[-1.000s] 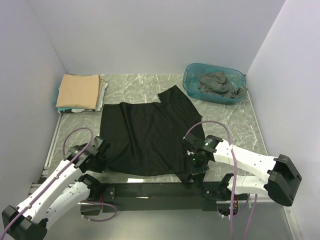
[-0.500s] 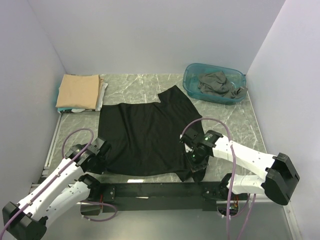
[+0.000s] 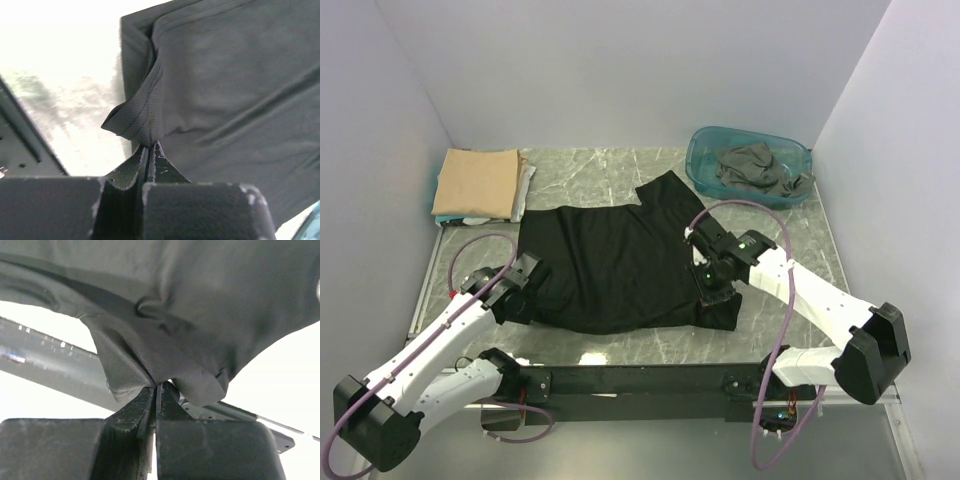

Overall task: Fold and stack the t-shirts
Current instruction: Fold the tshirt

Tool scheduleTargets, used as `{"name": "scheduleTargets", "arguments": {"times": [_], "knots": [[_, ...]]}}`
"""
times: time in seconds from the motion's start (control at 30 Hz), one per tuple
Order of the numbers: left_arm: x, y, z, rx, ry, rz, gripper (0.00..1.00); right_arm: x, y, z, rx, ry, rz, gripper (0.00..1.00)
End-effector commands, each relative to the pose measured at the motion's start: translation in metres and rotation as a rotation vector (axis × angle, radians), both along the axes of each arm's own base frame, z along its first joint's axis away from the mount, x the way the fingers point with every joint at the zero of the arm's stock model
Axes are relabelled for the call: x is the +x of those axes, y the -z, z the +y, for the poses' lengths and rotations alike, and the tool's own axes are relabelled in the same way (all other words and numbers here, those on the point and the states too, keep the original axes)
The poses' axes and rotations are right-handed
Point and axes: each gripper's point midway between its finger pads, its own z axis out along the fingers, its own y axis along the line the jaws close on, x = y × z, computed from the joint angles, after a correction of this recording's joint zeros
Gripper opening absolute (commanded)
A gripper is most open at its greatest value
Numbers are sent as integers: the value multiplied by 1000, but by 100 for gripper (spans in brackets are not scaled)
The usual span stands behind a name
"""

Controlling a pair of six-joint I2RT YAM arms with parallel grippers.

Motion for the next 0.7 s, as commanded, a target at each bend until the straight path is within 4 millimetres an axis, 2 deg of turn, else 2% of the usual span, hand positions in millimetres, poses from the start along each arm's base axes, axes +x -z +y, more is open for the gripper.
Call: {"name": "scheduleTargets", "arguments": {"times": [0.0, 0.13, 0.3, 0.43, 0.67], "knots": [[25, -19, 4, 34, -19, -121, 0, 29, -12, -6, -37, 14, -85, 0], [31, -16, 7, 53, -16, -135, 0, 46, -21, -14, -56, 80, -114, 0], [38, -10, 10, 55, 1, -127, 0, 57, -22, 2, 14, 105, -130, 0], [48, -6, 18, 44, -13, -132, 0, 80, -32, 8, 6, 105, -195, 0], [54, 9, 28, 63, 1, -69, 1, 103, -22, 14, -46, 70, -202, 0]]}}
